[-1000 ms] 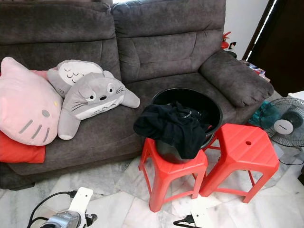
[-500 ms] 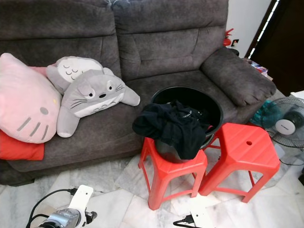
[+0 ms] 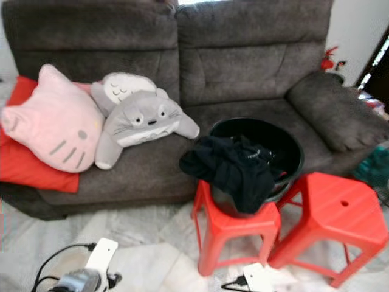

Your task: Hang hanger

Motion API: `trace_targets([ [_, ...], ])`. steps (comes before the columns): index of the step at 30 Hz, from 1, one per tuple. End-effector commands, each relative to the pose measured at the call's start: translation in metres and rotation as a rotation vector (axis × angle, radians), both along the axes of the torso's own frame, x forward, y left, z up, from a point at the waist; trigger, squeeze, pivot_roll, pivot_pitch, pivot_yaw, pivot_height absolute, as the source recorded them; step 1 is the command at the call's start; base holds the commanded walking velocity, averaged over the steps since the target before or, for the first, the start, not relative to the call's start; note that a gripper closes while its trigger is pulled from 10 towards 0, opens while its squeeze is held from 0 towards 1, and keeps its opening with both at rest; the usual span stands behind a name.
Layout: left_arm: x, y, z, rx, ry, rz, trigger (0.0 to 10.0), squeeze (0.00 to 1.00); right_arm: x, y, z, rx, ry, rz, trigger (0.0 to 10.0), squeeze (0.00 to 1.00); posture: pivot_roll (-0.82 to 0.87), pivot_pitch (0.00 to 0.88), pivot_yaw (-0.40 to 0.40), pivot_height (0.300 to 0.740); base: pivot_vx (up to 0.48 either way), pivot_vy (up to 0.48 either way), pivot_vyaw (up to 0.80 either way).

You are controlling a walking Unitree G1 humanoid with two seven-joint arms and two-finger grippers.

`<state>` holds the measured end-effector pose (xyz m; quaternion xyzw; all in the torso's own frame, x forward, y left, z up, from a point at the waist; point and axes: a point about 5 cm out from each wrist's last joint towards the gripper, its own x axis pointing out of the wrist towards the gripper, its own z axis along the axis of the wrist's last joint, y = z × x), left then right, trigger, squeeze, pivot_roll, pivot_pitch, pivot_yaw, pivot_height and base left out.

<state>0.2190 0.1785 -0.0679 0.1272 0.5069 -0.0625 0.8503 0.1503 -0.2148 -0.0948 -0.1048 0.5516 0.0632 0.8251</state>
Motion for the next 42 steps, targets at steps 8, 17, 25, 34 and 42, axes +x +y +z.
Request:
trace_targets([
  [8,-0.001,0.004,0.000,0.024,-0.002,-0.004,10.0,0.00,0.001,0.001,0.000,0.008,-0.007,-0.011,10.0,0.00,-0.09,0.000,-0.058,0.740,0.000,-0.133,0.00],
  [17,-0.001,0.004,0.000,0.023,-0.001,-0.018,10.0,0.00,0.002,0.001,0.001,0.003,-0.027,-0.038,10.0,0.00,-0.10,0.000,-0.056,0.740,0.000,0.000,0.00],
  [25,0.000,0.001,0.000,0.015,-0.008,-0.034,10.0,0.00,0.008,-0.003,0.004,0.005,-0.137,-0.170,10.0,0.00,-0.13,0.000,-0.053,0.740,0.000,0.000,0.00],
  [34,0.001,-0.002,0.000,0.009,-0.015,-0.040,10.0,0.00,0.012,-0.006,0.007,0.039,-0.209,-0.283,10.0,0.00,-0.13,0.000,-0.059,0.740,0.000,0.000,0.00],
  [42,0.001,-0.004,0.000,0.007,-0.013,-0.056,10.0,0.00,0.018,-0.008,0.013,0.100,-0.322,-0.377,10.0,0.00,-0.17,0.000,-0.043,0.740,0.000,0.000,0.00],
])
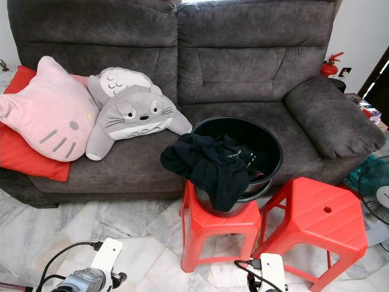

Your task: Hang hanger

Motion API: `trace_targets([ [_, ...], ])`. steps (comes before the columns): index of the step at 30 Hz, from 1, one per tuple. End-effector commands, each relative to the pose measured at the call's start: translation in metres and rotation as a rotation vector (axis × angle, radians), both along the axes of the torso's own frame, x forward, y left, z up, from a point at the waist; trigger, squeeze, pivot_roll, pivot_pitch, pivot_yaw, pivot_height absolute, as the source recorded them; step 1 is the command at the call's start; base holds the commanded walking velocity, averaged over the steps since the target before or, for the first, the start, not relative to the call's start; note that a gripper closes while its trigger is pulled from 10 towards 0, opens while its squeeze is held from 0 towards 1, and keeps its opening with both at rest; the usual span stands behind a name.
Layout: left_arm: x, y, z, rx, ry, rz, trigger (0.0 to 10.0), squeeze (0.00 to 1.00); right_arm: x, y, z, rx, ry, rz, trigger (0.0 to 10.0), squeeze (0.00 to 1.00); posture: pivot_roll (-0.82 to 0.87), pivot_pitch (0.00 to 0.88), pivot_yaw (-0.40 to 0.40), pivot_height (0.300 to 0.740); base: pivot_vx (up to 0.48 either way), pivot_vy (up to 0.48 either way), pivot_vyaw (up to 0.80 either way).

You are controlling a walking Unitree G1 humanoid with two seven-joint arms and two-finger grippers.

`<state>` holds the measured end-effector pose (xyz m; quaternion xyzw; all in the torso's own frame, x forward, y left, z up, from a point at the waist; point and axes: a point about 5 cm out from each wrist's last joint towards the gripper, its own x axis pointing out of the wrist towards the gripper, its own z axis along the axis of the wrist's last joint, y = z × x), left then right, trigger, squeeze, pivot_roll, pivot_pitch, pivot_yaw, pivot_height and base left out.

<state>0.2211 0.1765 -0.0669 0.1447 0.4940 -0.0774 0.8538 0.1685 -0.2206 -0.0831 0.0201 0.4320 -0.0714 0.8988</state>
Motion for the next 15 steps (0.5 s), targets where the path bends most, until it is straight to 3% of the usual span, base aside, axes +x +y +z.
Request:
trace_targets([
  [1,-0.001,-0.002,-0.001,-0.005,0.011,-0.010,10.0,0.00,0.000,-0.002,0.001,0.010,-0.029,-0.030,10.0,0.00,-0.17,0.000,-0.043,0.740,0.000,0.000,0.00],
  [4,-0.001,-0.003,-0.001,-0.005,0.011,-0.012,10.0,0.00,0.000,-0.002,0.002,0.010,-0.038,-0.036,10.0,0.00,-0.17,0.000,-0.043,0.740,0.000,0.000,0.00],
  [5,-0.001,-0.003,-0.001,-0.005,0.011,-0.014,10.0,0.00,0.039,0.005,0.023,-0.002,-0.201,-0.002,10.0,0.00,-0.17,0.000,-0.044,0.740,0.000,0.000,0.00],
  [6,-0.001,-0.003,-0.001,-0.005,0.011,-0.014,10.0,0.00,0.039,0.005,0.023,-0.002,-0.201,-0.002,10.0,0.00,-0.17,0.000,-0.044,0.740,0.000,0.000,0.00],
  [7,-0.001,-0.004,-0.001,-0.006,0.011,-0.015,10.0,0.00,0.085,0.012,0.059,-0.067,-0.416,0.056,10.0,0.00,-0.17,0.000,-0.048,0.740,0.000,0.000,0.00],
  [8,-0.001,-0.004,-0.001,-0.008,0.010,-0.015,10.0,0.00,0.114,0.019,0.090,-0.108,-0.582,0.097,10.0,0.00,-0.17,0.000,-0.051,0.740,0.000,0.000,0.00],
  [9,-0.001,-0.005,-0.001,-0.009,0.008,-0.013,10.0,0.00,0.129,0.022,0.113,-0.127,-0.699,0.106,10.0,0.00,-0.17,0.000,-0.053,0.740,0.000,0.000,0.00],
  [11,-0.001,-0.005,-0.001,-0.011,0.006,-0.010,10.0,0.00,0.134,0.019,0.130,-0.142,-0.791,0.114,10.0,0.00,-0.17,0.000,-0.054,0.740,0.000,0.000,0.00],
  [15,0.000,-0.005,-0.001,-0.012,0.004,-0.009,10.0,0.00,0.135,0.017,0.136,-0.143,-0.820,0.111,10.0,0.00,-0.17,0.000,-0.053,0.740,0.000,0.000,0.00],
])
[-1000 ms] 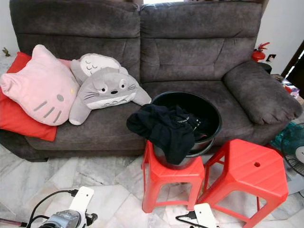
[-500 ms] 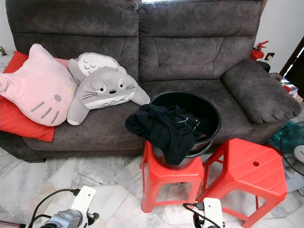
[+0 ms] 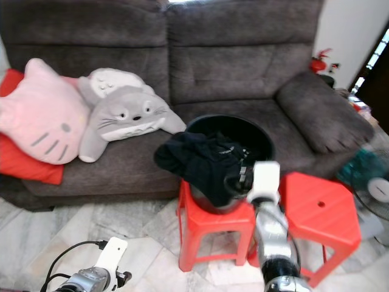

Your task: Hang hanger

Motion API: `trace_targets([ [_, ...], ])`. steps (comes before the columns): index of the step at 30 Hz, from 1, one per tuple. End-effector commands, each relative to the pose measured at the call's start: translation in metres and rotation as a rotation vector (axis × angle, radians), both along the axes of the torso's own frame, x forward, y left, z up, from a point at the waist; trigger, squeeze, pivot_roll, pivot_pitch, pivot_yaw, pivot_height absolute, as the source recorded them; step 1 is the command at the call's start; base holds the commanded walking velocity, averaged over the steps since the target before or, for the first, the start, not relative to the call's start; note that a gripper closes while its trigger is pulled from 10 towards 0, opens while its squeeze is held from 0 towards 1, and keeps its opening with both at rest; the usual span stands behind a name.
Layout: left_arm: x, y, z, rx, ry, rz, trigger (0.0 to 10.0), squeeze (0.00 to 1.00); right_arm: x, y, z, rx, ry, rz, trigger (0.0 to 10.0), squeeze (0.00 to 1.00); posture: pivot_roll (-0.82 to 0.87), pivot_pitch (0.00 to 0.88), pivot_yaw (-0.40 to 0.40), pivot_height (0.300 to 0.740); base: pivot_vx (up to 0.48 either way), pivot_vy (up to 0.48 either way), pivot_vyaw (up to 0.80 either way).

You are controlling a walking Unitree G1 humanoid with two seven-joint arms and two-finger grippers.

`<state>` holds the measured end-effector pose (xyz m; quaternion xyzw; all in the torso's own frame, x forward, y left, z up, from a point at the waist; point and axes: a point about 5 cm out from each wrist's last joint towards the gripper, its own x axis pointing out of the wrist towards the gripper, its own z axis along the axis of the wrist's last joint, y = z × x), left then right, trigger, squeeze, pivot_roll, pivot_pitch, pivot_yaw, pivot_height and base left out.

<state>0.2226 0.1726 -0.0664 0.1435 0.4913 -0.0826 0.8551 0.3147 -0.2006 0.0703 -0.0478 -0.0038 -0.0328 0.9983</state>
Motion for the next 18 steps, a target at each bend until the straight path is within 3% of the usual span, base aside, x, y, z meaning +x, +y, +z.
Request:
trace_targets([
  [1,-0.001,-0.001,-0.001,-0.004,0.007,0.000,10.0,0.00,-0.010,-0.005,-0.011,0.010,0.035,-0.014,10.0,0.00,-0.18,0.000,-0.051,0.740,0.000,0.000,0.00],
  [12,0.001,0.002,0.001,0.000,-0.002,0.002,10.0,0.00,-0.018,-0.009,0.025,-0.031,-0.104,-0.027,10.0,0.00,-0.18,0.000,-0.045,0.740,0.000,0.000,0.00],
  [18,0.003,0.003,0.002,0.000,-0.006,0.002,10.0,0.00,-0.012,-0.010,0.041,-0.019,-0.144,-0.013,10.0,0.00,-0.18,0.000,-0.038,0.740,0.000,0.000,0.00],
])
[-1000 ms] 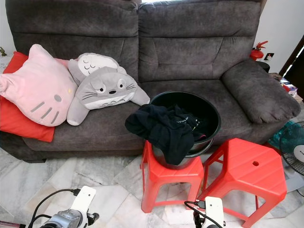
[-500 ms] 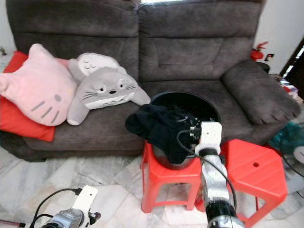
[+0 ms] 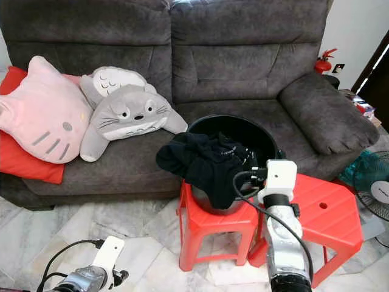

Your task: Hang hanger

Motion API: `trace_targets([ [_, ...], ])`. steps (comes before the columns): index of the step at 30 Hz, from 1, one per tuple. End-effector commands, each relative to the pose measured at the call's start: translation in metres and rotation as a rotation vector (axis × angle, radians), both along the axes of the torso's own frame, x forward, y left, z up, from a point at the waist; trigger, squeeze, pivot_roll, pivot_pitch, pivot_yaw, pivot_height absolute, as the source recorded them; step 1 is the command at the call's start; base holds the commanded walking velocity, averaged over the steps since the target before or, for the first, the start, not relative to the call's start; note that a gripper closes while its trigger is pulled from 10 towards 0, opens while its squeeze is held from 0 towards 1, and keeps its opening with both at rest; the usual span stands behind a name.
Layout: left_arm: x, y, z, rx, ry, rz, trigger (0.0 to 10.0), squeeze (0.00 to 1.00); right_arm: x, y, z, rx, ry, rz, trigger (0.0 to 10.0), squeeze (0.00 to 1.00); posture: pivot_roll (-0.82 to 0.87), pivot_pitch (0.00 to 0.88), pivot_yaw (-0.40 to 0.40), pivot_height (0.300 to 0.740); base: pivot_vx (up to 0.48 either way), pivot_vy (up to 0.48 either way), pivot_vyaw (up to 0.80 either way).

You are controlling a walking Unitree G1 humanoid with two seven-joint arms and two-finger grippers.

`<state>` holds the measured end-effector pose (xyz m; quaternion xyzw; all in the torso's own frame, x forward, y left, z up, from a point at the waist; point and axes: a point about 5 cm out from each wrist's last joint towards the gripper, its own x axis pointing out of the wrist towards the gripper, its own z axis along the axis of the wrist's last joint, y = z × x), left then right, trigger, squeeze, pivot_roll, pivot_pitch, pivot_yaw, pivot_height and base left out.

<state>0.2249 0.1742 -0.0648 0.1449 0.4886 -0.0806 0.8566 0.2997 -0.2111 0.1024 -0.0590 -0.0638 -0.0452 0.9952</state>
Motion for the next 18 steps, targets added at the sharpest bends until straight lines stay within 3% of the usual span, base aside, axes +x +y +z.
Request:
trace_targets([
  [1,0.000,0.002,0.000,-0.004,0.001,0.000,10.0,0.00,0.005,0.001,0.011,0.000,-0.021,0.004,10.0,0.00,-0.17,0.000,-0.042,0.740,0.000,0.000,0.00],
  [6,0.001,0.002,0.001,-0.008,-0.004,0.011,10.0,0.00,0.007,0.001,0.015,-0.005,-0.020,0.005,10.0,0.00,-0.16,0.000,-0.048,0.740,0.000,0.000,0.00],
  [11,0.002,0.002,0.001,-0.007,-0.004,0.009,10.0,0.00,0.007,0.000,0.029,-0.008,-0.054,-0.017,10.0,0.00,-0.17,0.000,-0.043,0.740,0.000,0.000,0.66],
  [18,0.002,0.002,0.001,-0.011,-0.006,0.009,10.0,0.00,0.007,0.000,0.032,0.009,-0.039,-0.003,10.0,0.00,-0.17,0.000,-0.041,0.740,0.271,0.000,0.13],
])
